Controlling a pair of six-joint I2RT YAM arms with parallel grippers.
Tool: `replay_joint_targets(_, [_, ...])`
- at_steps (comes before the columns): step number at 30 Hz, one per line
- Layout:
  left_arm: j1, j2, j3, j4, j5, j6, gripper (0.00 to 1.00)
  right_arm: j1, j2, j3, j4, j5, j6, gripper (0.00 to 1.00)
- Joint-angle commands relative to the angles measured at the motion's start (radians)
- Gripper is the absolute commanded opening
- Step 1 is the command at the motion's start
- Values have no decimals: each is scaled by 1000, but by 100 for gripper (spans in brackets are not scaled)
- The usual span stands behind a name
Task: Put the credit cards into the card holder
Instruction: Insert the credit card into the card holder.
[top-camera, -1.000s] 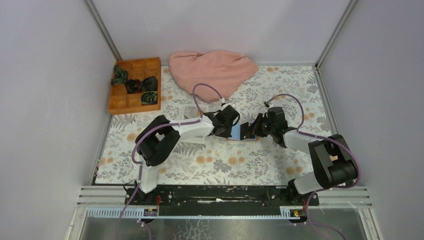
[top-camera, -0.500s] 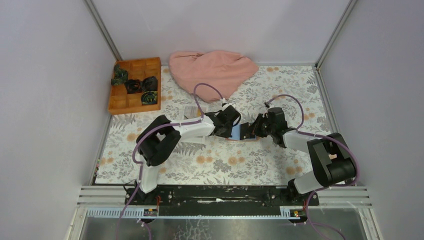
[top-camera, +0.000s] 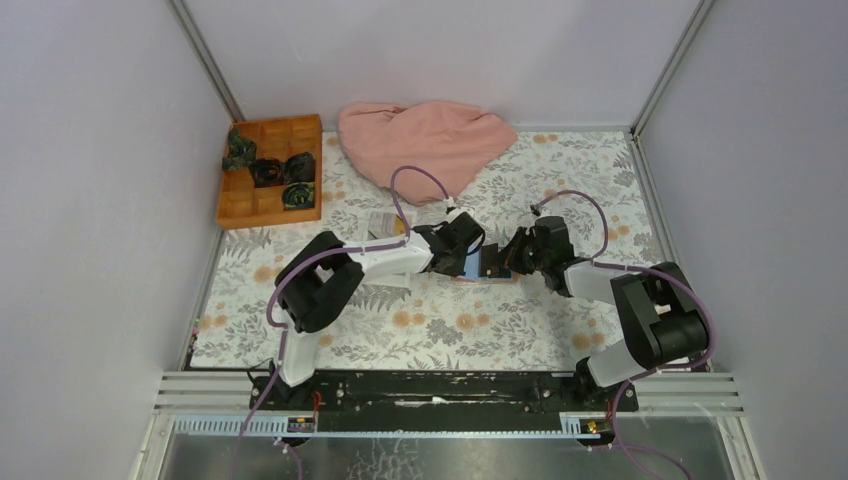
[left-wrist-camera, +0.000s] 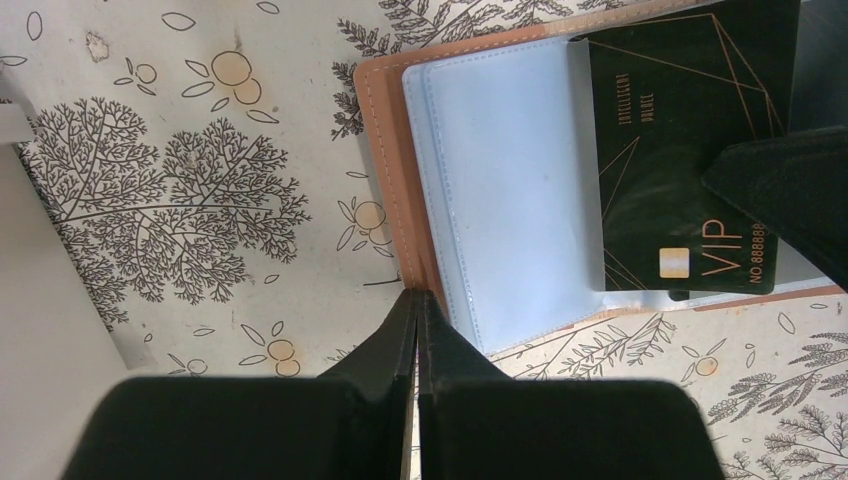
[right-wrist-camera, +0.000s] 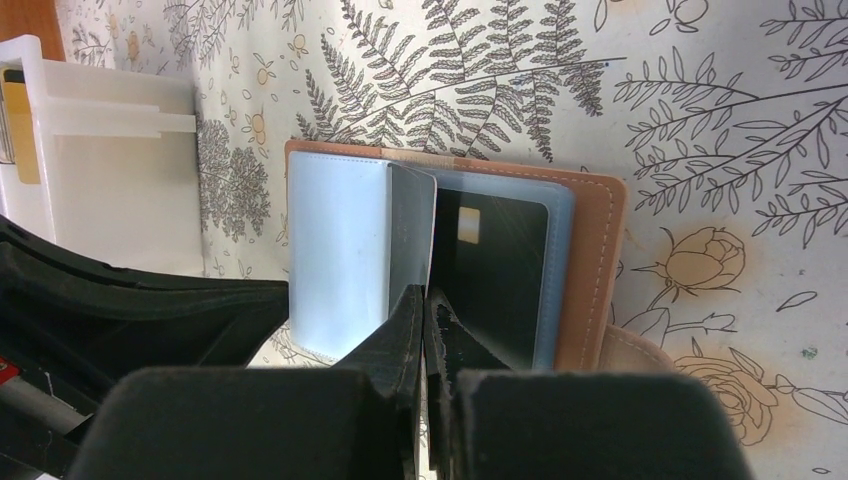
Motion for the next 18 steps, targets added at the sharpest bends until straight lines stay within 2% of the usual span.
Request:
replay_joint_targets(1, [-44,82,-12,5,77,-10,0,20,40,-12,-58,63,-24,0])
replay_joint_targets(18, [-49,91,14,-11,71,-1,0,105,30,42,-198,60,-80,0])
